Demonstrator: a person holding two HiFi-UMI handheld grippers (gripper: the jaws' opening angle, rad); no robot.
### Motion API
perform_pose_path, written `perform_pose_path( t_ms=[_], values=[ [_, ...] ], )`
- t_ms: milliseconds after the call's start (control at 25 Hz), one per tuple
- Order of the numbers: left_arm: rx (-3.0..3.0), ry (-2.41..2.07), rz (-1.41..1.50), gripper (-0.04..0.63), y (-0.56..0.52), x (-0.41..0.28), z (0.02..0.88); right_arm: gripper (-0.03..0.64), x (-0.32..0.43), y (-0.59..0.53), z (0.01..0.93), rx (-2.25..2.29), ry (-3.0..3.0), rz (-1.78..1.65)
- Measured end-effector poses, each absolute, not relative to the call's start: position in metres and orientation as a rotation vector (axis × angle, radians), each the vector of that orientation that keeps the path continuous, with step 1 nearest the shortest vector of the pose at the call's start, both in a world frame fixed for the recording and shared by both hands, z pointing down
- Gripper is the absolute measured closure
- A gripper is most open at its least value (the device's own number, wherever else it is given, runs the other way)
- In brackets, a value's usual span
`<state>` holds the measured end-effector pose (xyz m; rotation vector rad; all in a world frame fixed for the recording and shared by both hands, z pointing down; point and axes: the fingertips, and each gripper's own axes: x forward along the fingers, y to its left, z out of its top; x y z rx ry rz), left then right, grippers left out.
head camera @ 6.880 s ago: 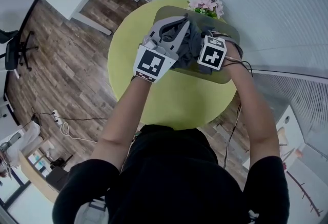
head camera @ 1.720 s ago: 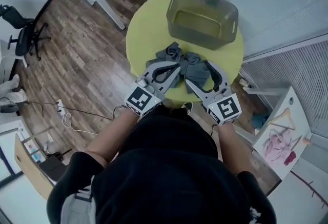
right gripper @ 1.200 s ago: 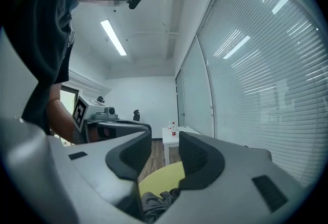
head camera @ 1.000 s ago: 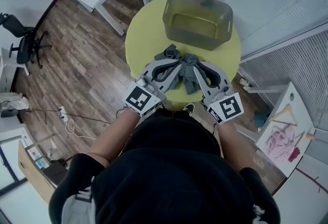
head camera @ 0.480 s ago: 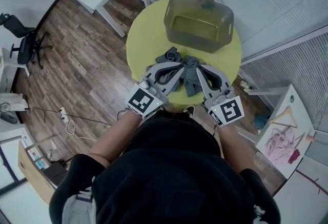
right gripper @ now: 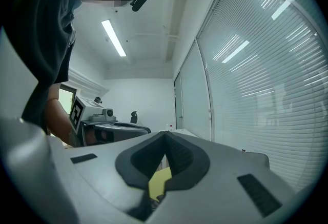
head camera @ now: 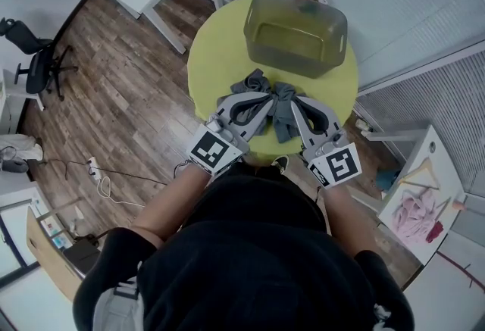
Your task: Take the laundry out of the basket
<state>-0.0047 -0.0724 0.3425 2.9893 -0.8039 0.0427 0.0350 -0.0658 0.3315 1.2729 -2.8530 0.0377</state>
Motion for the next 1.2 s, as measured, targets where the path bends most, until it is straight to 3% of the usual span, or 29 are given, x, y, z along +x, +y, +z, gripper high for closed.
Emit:
perform_pose_path(
  t_ms=[1200],
  values=[
    [2.978, -0.812, 0.029, 0.586, -0.07, -0.004, 0.349, 0.595, 0.034, -0.062, 0.343, 1.252, -2.838, 0.043]
  ],
)
